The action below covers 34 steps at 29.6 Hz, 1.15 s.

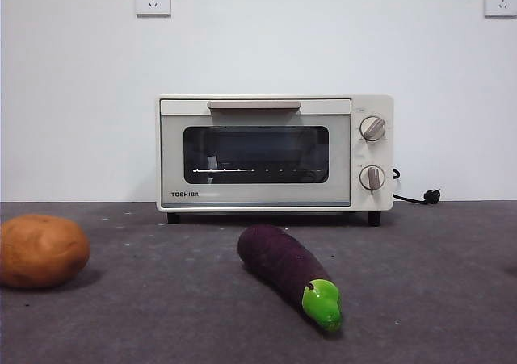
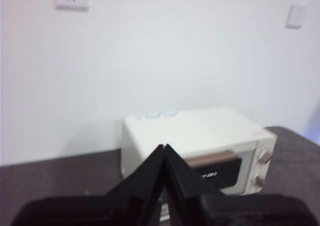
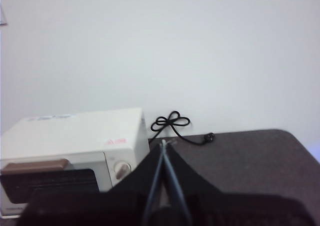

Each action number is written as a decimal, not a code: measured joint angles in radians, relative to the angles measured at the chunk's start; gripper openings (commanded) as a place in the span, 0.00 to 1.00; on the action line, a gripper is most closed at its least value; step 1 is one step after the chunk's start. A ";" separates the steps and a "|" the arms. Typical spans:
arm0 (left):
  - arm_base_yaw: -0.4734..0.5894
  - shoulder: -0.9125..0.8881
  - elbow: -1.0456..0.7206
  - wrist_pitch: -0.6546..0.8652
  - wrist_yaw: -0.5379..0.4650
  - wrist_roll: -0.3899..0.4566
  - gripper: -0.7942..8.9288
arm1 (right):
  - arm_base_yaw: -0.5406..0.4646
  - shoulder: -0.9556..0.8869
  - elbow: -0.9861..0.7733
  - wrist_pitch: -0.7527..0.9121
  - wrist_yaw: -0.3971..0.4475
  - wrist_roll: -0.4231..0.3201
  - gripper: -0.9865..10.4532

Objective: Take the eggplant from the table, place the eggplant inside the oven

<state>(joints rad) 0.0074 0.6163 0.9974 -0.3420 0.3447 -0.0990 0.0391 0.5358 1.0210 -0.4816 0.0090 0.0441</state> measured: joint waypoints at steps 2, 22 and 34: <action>-0.018 0.040 0.078 -0.033 0.000 0.000 0.08 | 0.000 0.060 0.092 -0.045 -0.013 -0.011 0.08; -0.210 0.416 0.703 -0.282 0.000 0.062 0.08 | 0.007 0.443 0.749 -0.287 -0.107 -0.023 0.08; -0.214 0.469 0.712 -0.280 0.000 0.073 0.08 | 0.012 0.446 0.756 -0.301 -0.156 -0.024 0.25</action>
<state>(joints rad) -0.2070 1.0855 1.7096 -0.6216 0.3447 -0.0261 0.0513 0.9813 1.7767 -0.7826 -0.1471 0.0200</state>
